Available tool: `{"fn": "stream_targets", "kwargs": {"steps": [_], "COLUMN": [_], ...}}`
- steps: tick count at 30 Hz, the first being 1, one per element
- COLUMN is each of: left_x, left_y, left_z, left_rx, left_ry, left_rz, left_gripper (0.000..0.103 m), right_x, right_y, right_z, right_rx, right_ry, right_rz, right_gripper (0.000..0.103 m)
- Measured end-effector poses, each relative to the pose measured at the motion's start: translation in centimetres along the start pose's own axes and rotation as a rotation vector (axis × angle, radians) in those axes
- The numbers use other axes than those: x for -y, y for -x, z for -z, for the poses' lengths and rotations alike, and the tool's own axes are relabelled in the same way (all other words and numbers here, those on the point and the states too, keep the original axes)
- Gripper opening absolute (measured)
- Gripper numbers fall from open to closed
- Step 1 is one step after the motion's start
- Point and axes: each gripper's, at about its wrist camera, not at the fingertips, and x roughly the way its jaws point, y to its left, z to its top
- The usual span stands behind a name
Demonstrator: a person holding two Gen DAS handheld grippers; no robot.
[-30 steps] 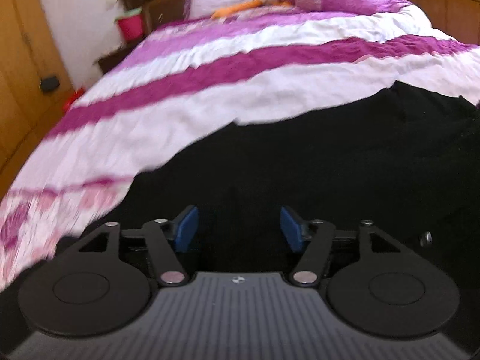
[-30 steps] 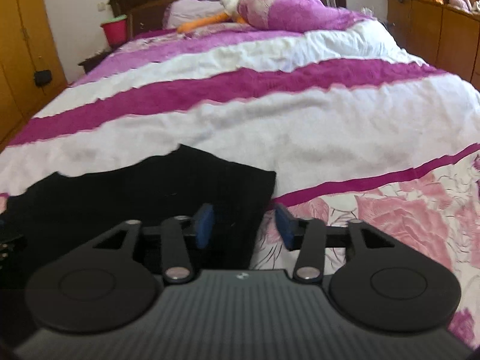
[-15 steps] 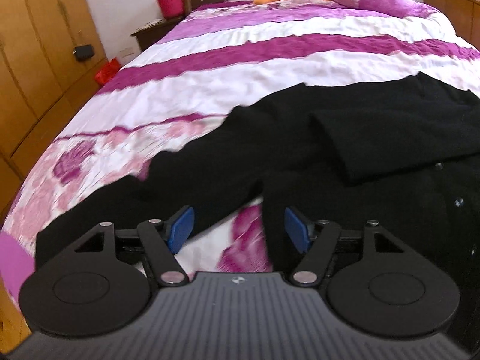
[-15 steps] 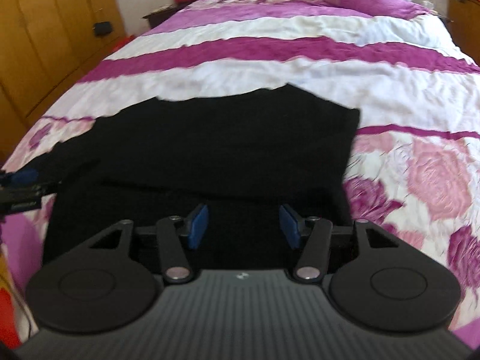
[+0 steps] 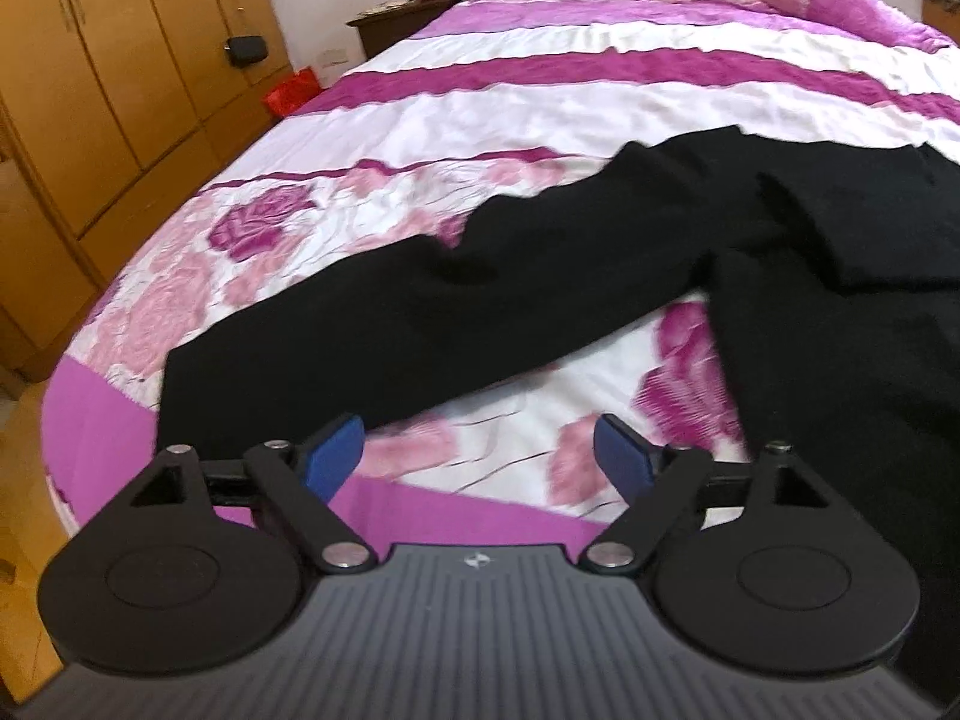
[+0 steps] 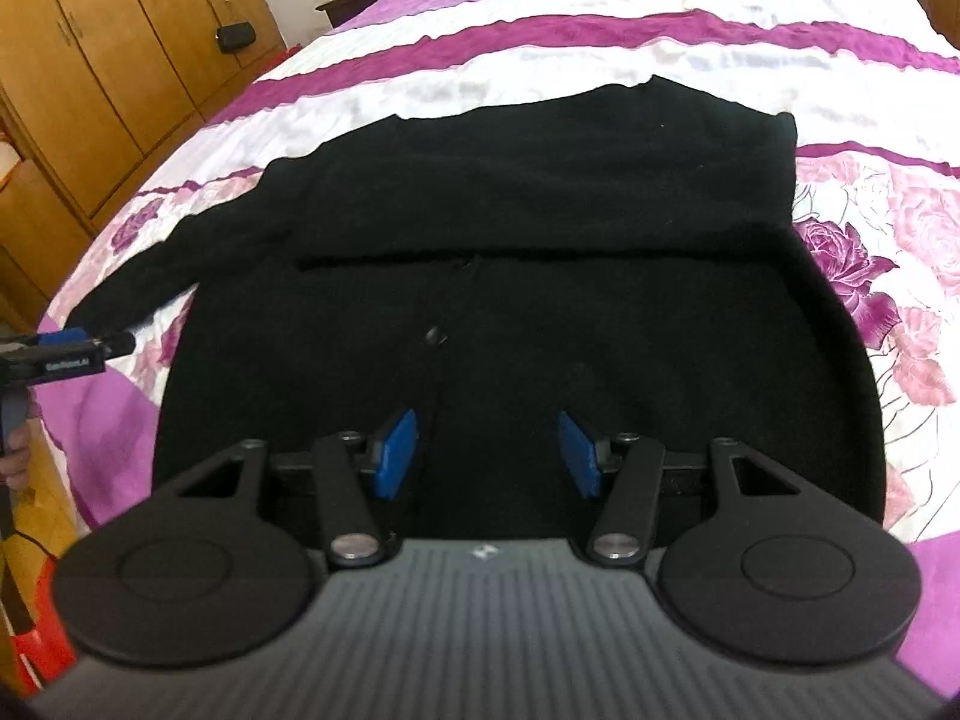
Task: Fold small clothes
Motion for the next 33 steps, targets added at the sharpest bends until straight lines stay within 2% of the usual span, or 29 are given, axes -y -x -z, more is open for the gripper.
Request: {"fn": "stream_targets", "kwargs": {"steps": [11,18,22,27,30,32,33], "left_x": [-2.6,-4.2,-5.3,-6.1,-5.9,-5.9,-5.9], "left_y": [-2.6,-4.6,-6.7,-7.6,-7.5,-7.3,-7.2], "left_z": [1.1,0.5,-0.1,-0.2,0.0,-0.1,-0.2], "left_rx": [-0.043,-0.009,-0.029,0.016,0.066,0.084,0.092], "left_ry": [0.03,0.033,0.07,0.12,0.113,0.116,0.119], "left_rz": [-0.049,-0.104,-0.097,-0.093,-0.108,-0.113,-0.117], "left_gripper": [0.088,0.089,0.098,0.098,0.081,0.056,0.049], "right_x": [-2.4,-2.5,-2.3,-2.2,-2.1,-2.0,-2.1], "right_y": [0.4,0.3,-0.1,-0.5,-0.7,-0.7,-0.7], "right_z": [1.1,1.3,1.5,1.7,1.7,1.7,1.7], "right_rx": [0.021,0.01,0.001,-0.014,-0.014,-0.014,-0.014], "right_ry": [0.033,0.015,-0.01,-0.021,-0.024,-0.023,-0.024], "right_rz": [0.008,0.011,0.005,0.002,-0.007,-0.01,-0.009], "right_gripper": [0.055,0.055,0.055,0.055,0.055,0.055,0.055]}}
